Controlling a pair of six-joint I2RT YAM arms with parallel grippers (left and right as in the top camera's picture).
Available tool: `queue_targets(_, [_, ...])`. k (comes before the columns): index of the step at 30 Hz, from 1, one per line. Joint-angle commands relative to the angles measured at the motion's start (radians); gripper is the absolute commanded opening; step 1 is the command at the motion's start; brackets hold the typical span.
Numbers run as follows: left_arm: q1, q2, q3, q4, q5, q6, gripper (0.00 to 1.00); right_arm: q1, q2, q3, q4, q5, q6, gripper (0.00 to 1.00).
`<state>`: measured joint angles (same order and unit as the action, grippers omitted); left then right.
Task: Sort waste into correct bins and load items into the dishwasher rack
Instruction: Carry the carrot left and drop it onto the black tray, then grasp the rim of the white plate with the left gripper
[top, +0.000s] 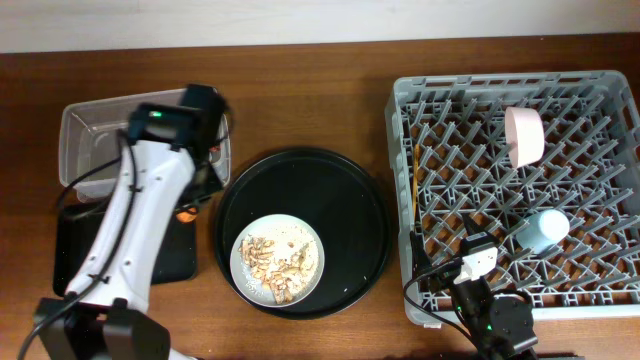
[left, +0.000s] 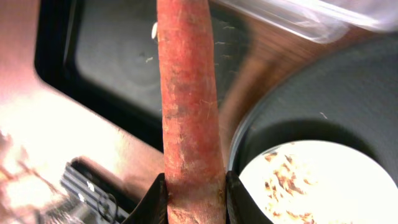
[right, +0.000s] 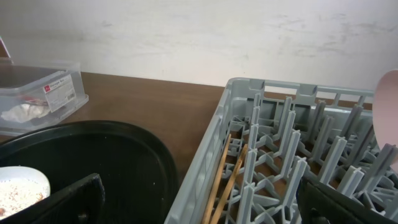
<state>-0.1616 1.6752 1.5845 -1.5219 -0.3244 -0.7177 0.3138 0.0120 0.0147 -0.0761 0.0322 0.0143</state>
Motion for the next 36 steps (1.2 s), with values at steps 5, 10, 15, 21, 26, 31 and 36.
queue_targets(5, [0.139,-0.053,-0.203,0.109,0.049,-0.181,0.01,-0.007,-0.007,-0.009,-0.001,0.002,0.0,0.98])
queue_targets(10, [0.245,-0.053,-0.345,0.253,0.101,-0.187,0.06,-0.007,-0.007,-0.009,-0.001,0.002,0.0,0.98])
queue_targets(15, [0.324,-0.053,-0.396,0.321,0.149,-0.187,0.83,-0.007,-0.007,-0.009,-0.001,0.002,0.0,0.98])
queue_targets(21, [0.314,-0.066,-0.357,0.413,0.427,0.041,0.99,-0.007,-0.007,-0.009,-0.002,0.002,0.0,0.98])
queue_targets(26, [0.113,-0.091,-0.277,0.443,0.5,0.307,0.99,-0.007,-0.007,-0.009,-0.001,0.002,0.0,0.98])
queue_targets(31, [-0.208,-0.077,-0.277,0.448,0.418,0.399,0.89,-0.007,-0.007,-0.009,-0.002,0.002,0.0,0.98])
queue_targets(36, [-0.46,-0.047,-0.277,0.447,0.297,0.398,0.7,-0.007,-0.007,-0.009,-0.001,0.002,0.0,0.98])
